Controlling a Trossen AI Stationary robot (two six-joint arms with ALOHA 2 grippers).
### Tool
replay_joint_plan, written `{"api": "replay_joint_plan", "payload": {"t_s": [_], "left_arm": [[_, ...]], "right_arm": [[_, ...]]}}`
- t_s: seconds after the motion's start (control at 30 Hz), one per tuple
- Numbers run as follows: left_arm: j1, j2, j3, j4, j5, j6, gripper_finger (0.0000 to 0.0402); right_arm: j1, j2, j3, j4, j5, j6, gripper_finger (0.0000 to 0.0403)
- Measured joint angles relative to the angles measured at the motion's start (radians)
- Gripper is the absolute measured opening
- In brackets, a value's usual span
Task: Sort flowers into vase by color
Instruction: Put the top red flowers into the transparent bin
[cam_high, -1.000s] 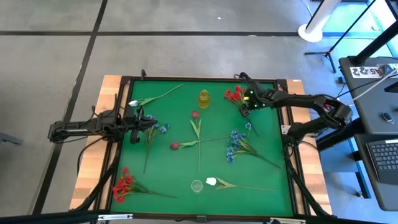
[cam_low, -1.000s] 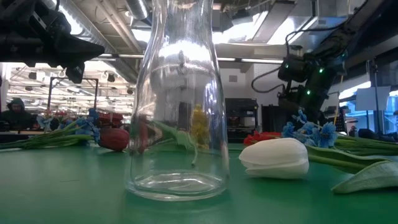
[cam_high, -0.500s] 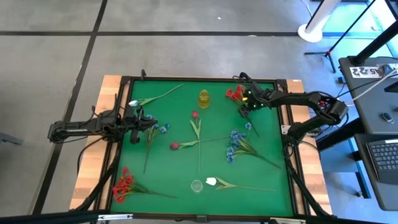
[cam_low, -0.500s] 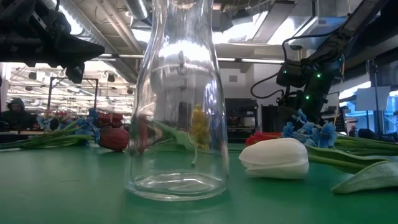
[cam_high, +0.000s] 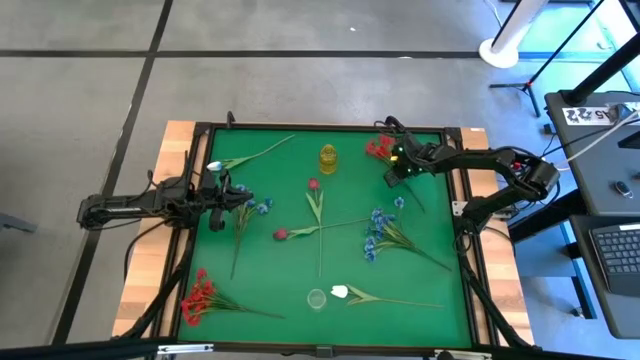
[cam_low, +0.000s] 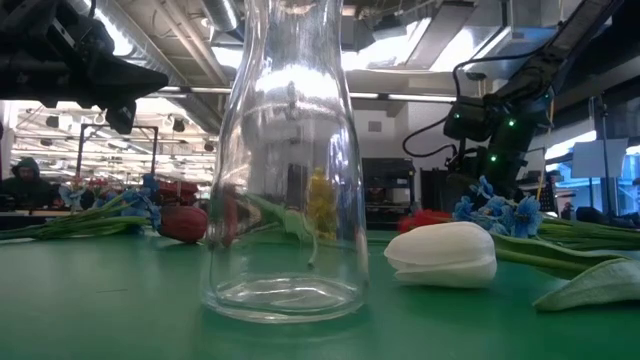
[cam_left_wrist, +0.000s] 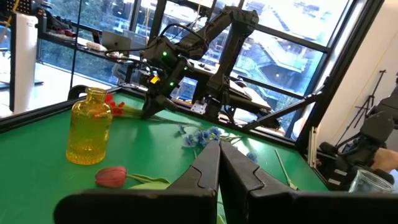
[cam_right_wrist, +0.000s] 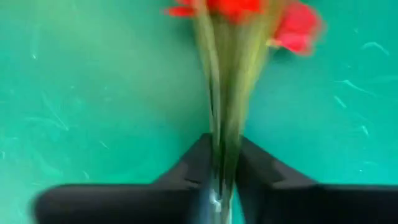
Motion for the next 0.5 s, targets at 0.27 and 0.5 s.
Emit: {"api": "replay_joint_plan", "payload": {"t_s": [0.27,0.5], "left_arm": [[0.000,0.000,0.000,0.000,0.000,0.000,0.0000],[0.000,0.000,0.000,0.000,0.000,0.000,0.0000]], "right_arm": [[0.000,-0.066,0.041,-0.093,-0.068,0.045,0.0029],[0.025,-0.208,0.218,-0.196,-0.078,0.076,0.0016]]}}
